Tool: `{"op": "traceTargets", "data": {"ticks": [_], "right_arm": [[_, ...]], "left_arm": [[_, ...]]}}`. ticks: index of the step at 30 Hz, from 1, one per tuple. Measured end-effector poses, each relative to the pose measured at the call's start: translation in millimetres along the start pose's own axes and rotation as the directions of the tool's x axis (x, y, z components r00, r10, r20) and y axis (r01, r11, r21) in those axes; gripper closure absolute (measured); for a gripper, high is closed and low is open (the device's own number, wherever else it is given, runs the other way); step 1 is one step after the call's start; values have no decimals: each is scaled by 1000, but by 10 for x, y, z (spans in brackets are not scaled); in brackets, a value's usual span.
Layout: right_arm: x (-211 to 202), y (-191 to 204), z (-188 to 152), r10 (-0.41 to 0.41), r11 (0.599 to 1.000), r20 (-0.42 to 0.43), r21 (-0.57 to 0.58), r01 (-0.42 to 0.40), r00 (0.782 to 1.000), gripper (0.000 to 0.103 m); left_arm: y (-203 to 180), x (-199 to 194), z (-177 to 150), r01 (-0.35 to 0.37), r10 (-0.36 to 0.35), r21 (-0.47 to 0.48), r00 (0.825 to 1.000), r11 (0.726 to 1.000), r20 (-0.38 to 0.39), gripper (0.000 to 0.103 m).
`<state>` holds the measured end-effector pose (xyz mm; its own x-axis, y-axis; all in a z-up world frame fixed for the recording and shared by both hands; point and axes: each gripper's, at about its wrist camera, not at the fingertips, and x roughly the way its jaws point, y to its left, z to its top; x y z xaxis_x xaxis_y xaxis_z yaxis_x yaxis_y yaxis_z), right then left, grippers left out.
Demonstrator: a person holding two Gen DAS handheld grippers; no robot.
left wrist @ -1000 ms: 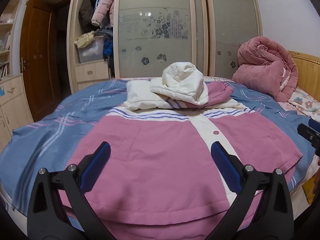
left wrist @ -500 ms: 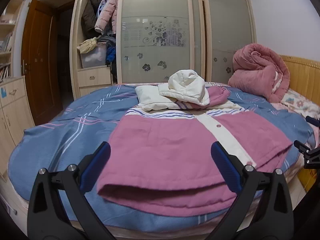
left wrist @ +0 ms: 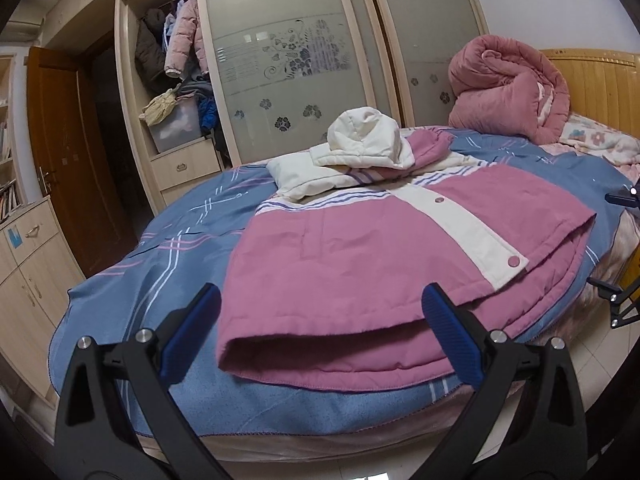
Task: Fold large clothes
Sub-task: 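Grasp the pink jacket hem with the right tool and fold it toward the hood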
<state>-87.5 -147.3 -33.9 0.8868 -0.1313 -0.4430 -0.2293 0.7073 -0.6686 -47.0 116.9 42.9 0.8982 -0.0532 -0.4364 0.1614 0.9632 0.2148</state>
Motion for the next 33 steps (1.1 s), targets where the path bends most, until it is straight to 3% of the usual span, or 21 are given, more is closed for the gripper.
{"op": "traceTargets", "data": {"ticks": [12, 17, 24, 29, 31, 33], "right_arm": [[273, 184, -128, -105, 986, -55, -139, 96, 993, 1], [313, 294, -192, -164, 963, -24, -220, 155, 986, 1], [339, 314, -185, -215, 951, 5, -228, 210, 977, 1], [401, 309, -109, -243, 942, 36, -230, 245, 969, 1], [448, 255, -40, -240, 948, 36, -206, 242, 970, 1], [468, 209, 8, -242, 953, 30, -177, 244, 970, 1]], "left_arm": [[106, 51, -19, -28, 27, -20, 999, 999, -34, 2], [155, 46, -9, -35, 35, -29, 999, 999, -29, 2], [206, 90, -15, -30, 27, -47, 998, 998, -54, 2], [186, 154, -48, -18, 18, -4, 997, 1000, -69, 2], [127, 123, -84, 13, -10, 65, 999, 998, -43, 2], [15, 99, -145, -3, 6, 185, 1000, 983, -13, 2]]}}
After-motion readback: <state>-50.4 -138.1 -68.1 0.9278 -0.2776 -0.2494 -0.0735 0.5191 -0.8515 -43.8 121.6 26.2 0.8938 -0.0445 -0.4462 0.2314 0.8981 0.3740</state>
